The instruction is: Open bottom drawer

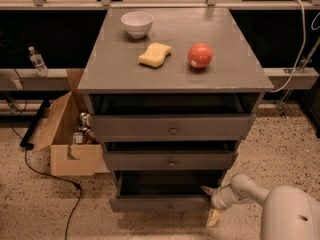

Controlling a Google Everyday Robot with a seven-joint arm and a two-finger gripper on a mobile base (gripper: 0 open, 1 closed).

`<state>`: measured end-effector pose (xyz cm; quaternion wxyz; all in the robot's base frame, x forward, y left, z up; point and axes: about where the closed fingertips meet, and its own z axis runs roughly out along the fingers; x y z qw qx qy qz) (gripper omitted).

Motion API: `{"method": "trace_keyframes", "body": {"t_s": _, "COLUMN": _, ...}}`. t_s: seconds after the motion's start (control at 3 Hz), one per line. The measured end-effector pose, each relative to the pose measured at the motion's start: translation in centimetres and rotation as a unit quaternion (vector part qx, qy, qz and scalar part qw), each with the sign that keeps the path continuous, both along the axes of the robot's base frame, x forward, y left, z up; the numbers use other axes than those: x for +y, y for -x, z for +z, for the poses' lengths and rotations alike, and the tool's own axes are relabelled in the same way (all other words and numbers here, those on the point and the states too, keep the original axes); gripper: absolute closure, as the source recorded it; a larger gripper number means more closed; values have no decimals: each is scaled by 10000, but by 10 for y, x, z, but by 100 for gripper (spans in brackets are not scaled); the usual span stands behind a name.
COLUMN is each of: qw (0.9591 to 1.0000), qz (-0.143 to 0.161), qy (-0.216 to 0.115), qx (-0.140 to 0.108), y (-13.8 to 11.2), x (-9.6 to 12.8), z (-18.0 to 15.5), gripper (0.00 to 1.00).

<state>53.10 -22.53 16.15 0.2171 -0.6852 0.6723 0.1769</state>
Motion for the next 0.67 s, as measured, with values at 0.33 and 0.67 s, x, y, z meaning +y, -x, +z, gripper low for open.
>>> {"method": "trace_keyframes", "body": {"t_s": 0.33, "qw": 9996, "qz": 62, "qy": 53, "qx": 258, "y": 21, "x": 1, "z": -9, "gripper": 0}}
{"method": "trace_keyframes", "body": {"t_s": 0.67, "qw": 9993, "qz": 91, "qy": 92, "qx": 339, "y": 36, "x": 1, "z": -5, "gripper": 18}}
